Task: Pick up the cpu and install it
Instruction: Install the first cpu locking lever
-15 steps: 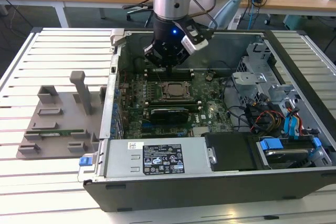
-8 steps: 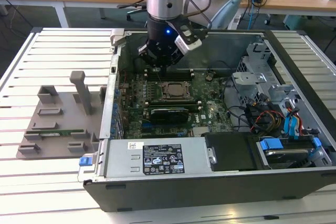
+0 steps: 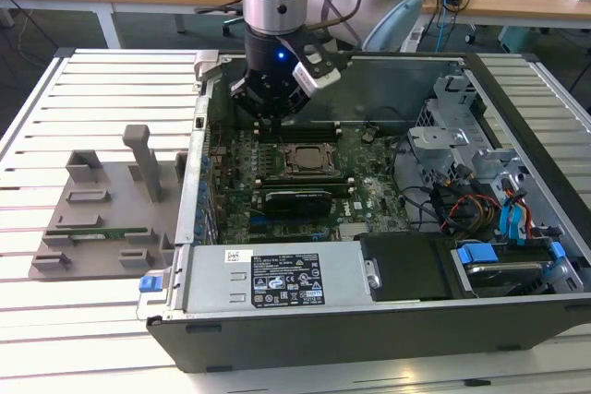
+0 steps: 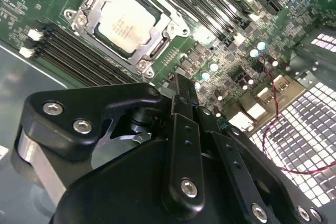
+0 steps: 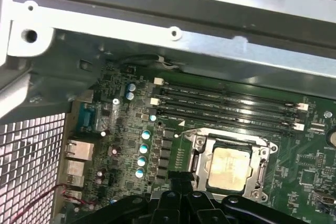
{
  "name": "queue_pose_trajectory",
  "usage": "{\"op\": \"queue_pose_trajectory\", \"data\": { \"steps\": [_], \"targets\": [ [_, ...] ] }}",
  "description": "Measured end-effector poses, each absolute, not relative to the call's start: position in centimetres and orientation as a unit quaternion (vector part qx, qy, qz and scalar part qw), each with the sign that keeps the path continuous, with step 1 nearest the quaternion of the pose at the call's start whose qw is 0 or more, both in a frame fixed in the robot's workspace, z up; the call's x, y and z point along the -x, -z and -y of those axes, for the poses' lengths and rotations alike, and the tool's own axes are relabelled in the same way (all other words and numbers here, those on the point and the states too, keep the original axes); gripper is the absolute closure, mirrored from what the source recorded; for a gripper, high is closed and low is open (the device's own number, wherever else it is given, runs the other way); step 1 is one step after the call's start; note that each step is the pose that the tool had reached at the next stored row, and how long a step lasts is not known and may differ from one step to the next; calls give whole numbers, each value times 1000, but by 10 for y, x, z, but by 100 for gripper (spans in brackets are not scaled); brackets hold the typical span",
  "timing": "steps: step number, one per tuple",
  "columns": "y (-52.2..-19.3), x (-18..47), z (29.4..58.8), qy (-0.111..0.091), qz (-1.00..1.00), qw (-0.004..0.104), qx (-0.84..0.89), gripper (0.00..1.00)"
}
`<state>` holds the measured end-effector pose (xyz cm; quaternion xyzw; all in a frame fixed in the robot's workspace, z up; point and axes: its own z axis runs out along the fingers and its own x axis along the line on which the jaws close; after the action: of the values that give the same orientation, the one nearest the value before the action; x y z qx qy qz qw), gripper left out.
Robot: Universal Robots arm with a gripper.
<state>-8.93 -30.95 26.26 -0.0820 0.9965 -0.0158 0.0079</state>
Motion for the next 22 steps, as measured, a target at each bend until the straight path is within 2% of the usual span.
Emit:
{"op": "queue_pose_trajectory", "data": {
  "steps": [22],
  "targets": [
    [-263,124,310,16,-996,8,82,89]
  ]
}}
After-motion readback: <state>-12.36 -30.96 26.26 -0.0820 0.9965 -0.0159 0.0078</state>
